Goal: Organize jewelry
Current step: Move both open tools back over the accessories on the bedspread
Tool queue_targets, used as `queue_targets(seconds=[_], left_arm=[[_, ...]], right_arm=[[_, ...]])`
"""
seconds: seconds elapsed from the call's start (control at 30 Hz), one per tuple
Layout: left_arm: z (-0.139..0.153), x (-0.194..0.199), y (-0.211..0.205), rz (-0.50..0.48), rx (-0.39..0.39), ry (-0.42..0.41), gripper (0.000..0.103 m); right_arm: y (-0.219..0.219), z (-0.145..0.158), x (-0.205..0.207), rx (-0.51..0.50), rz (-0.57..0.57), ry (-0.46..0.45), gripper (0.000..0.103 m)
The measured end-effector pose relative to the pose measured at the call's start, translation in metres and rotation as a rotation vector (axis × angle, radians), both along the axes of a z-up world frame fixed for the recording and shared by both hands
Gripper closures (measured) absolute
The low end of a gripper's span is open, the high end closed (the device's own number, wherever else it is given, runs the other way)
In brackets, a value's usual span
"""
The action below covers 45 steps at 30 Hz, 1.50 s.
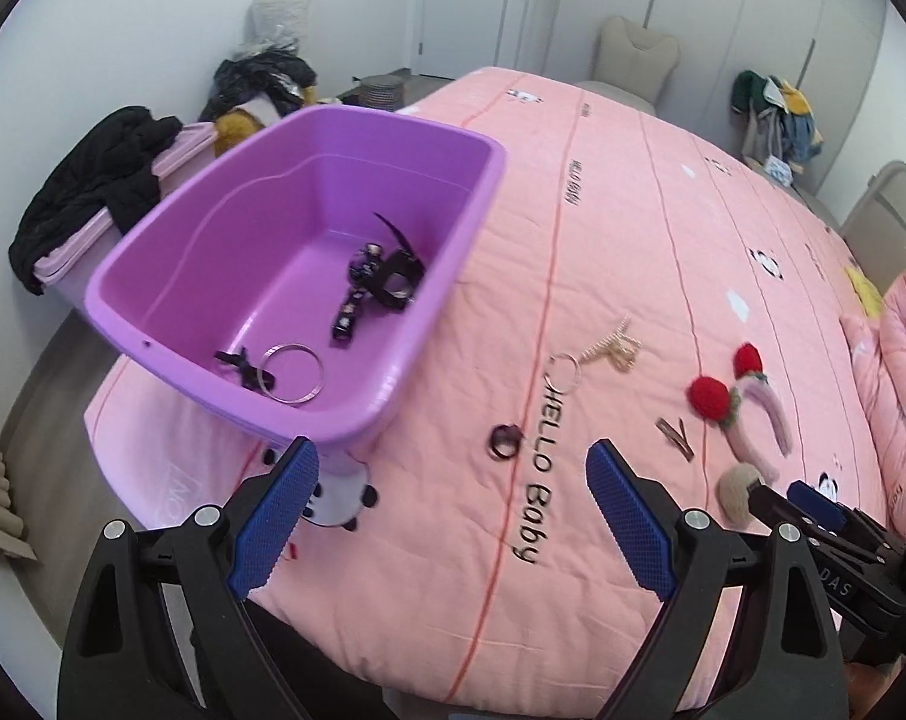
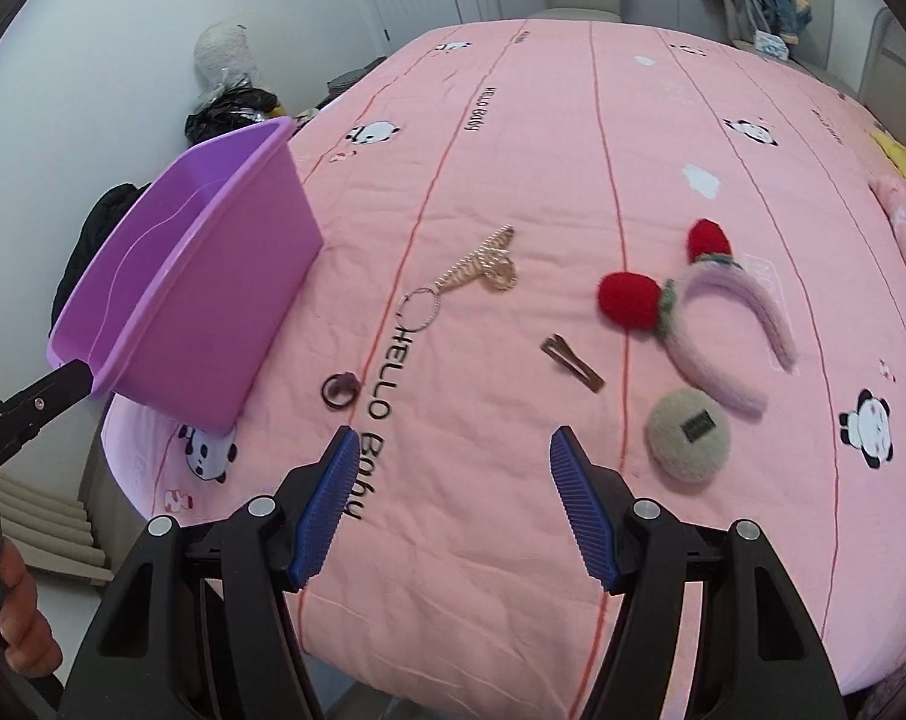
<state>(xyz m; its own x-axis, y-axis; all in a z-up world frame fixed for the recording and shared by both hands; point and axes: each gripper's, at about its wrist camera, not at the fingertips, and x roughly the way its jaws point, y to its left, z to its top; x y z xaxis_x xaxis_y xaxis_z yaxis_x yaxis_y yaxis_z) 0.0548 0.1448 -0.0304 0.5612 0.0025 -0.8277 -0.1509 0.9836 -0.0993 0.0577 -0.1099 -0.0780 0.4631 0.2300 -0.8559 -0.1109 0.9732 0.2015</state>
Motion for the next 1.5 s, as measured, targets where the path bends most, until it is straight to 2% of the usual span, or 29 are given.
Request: queue_targets(seconds=[0.33, 0.6, 1.03, 1.5], left_arm=[[-0.044, -0.003, -0.043, -0.075, 0.018, 0.059, 0.014], [-0.081, 0.002, -0.056, -0.106, 0.051, 0.087, 0.014], [-0.137, 0.027, -0.054, -0.104, 0.064, 0.160, 0.014], [-0.185, 0.078, -0.052, -0.090, 0.066, 0.208, 0.014]], right_arm=[[-0.084, -0.026, -0.052, -0.020, -0.149, 0.011, 0.040], [-0.122, -0.053, -0.061, 0.016, -0.260, 0.021, 0.039], [-0.131, -0.095, -0.034, 0.009, -0.283, 0.033, 0.038], [-0.126, -0.133, 0.014, -0.020, -0.276, 0.071, 0.038]])
